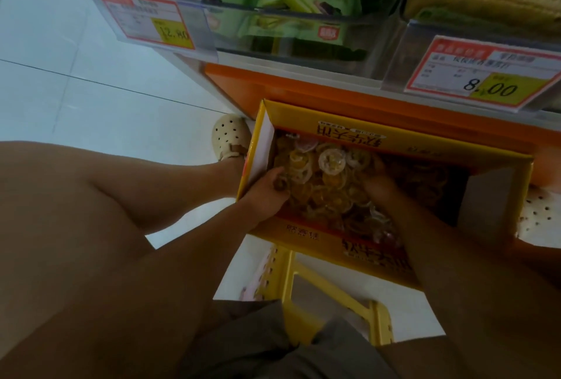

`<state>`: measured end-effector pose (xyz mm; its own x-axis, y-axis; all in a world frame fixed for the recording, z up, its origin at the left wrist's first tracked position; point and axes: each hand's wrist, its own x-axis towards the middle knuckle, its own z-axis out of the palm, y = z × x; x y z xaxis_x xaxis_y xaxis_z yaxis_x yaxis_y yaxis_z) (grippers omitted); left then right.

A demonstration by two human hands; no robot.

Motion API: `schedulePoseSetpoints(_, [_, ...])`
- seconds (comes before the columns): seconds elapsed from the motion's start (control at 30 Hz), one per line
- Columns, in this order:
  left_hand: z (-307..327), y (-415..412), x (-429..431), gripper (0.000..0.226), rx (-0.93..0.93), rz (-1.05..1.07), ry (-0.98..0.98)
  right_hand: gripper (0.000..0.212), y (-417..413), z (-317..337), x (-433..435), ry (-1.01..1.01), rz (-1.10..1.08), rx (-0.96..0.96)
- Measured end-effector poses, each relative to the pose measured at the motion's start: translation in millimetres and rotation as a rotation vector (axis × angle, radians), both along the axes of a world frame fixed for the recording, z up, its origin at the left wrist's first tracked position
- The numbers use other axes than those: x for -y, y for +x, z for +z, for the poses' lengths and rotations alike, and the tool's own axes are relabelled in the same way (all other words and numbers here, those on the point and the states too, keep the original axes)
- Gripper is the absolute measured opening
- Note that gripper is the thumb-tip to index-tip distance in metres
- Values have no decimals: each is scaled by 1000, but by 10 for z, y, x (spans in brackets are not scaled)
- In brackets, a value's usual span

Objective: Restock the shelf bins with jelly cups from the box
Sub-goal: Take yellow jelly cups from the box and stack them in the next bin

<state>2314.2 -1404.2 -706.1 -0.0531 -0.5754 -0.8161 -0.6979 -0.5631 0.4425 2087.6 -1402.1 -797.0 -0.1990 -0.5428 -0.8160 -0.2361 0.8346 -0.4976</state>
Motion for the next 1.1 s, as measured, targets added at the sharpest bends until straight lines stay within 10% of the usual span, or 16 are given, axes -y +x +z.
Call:
schedulePoseSetpoints(0.57, [-378,-358,457,78,-150,63,66,60,-84,89,53,43,-178,311])
schedulePoseSetpoints(0.87, [-501,-436,409,30,-73,-18,56,65,119,108,38,80,-284,464])
schedulePoseSetpoints(1.1, [-538,-522,420,66,-104,100,153,50,109,153,3,59,-249,493])
